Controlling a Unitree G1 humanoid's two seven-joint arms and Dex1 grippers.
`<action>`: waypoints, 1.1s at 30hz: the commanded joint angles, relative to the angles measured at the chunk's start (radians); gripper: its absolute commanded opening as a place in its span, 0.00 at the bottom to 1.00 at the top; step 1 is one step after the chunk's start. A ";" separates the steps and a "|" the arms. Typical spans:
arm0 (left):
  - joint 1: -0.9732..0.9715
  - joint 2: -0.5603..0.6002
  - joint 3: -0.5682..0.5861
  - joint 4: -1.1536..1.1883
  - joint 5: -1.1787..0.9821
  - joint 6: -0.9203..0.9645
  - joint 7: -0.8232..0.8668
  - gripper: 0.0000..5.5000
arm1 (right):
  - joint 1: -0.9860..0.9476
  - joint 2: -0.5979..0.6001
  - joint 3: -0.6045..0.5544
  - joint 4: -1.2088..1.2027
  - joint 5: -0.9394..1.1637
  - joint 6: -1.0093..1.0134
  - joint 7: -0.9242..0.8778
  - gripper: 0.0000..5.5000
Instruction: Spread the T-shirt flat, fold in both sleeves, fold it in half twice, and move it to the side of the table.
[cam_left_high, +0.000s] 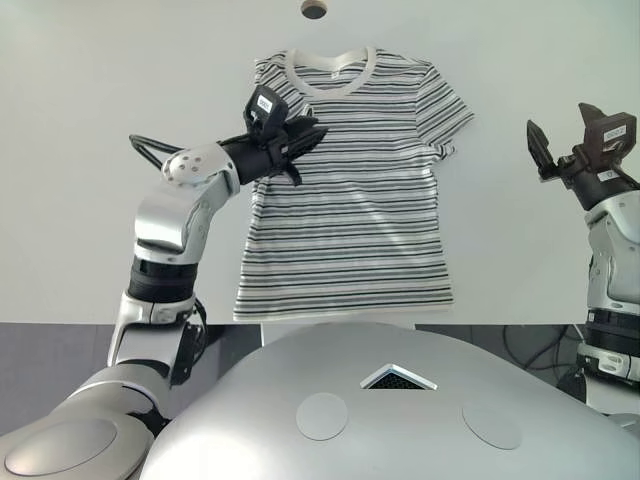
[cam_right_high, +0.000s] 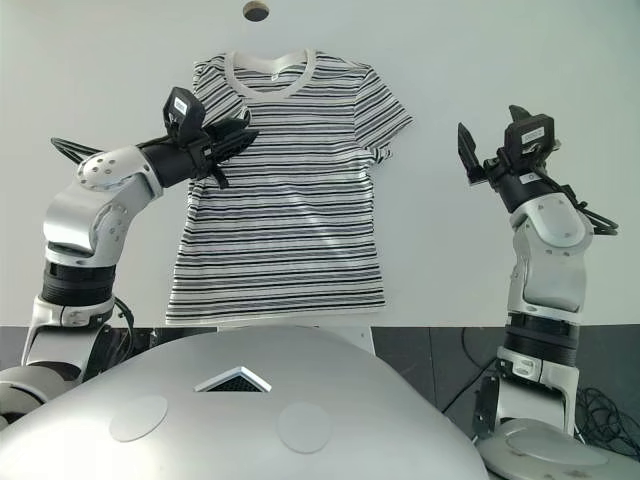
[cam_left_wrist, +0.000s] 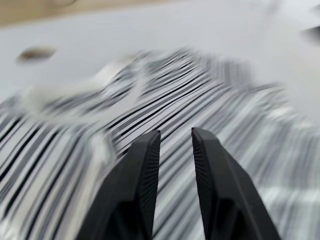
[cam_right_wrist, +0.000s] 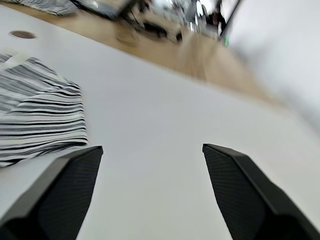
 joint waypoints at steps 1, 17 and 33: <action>0.090 0.094 0.049 -0.224 -0.096 -0.006 -0.087 0.21 | -0.106 0.011 -0.032 0.035 0.135 0.259 0.009 0.69; 0.189 0.110 0.102 -0.155 -0.007 -0.282 -0.061 0.21 | -0.348 0.071 0.151 0.248 0.128 0.411 0.057 0.69; 0.174 0.106 0.089 -0.148 -0.016 -0.282 -0.044 0.21 | -0.395 0.111 0.198 0.356 0.000 0.250 0.055 0.69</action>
